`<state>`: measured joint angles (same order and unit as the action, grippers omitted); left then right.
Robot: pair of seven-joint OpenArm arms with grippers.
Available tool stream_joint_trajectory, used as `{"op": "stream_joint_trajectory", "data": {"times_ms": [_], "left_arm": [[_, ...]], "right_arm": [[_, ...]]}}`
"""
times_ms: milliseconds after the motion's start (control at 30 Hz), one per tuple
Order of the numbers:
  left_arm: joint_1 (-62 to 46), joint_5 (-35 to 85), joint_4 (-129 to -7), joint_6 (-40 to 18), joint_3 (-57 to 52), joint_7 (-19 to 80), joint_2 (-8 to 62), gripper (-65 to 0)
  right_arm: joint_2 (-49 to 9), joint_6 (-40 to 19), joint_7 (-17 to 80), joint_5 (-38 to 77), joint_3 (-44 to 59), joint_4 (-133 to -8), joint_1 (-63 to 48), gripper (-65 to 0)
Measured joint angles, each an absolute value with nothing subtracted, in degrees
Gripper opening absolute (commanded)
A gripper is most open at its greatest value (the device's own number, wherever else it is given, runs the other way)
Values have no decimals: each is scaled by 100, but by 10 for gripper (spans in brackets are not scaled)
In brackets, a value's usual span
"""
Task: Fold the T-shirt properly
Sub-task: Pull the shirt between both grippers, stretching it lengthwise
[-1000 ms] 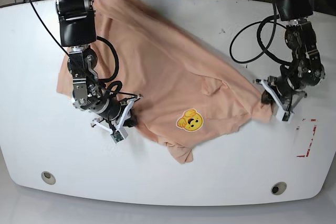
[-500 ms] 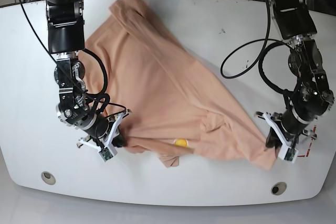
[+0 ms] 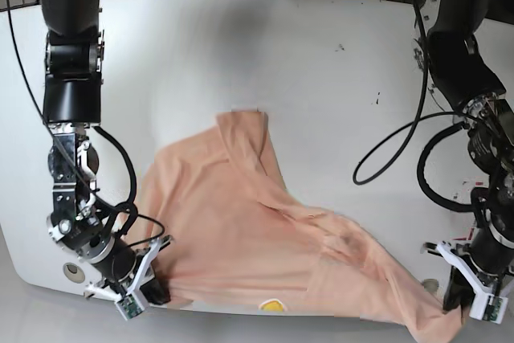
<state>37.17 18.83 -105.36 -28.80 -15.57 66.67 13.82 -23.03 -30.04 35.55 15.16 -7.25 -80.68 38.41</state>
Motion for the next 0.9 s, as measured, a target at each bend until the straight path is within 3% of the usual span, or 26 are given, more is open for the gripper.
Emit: {"op": "stream_joint_trajectory", "data": {"times_ms": [433,900], "left_arm": [[5118,1900,-10619,-2869,-1678,6987,1402,-650],[4338,1879,-10624,-2895,-1684,7107,1374,-650]], "right_arm": [[-2434,-3002,4007,1525,-720,-8110,5113,-650],[-2300,-3022,4123,1518,-226,-8569,3782,-650]]}}
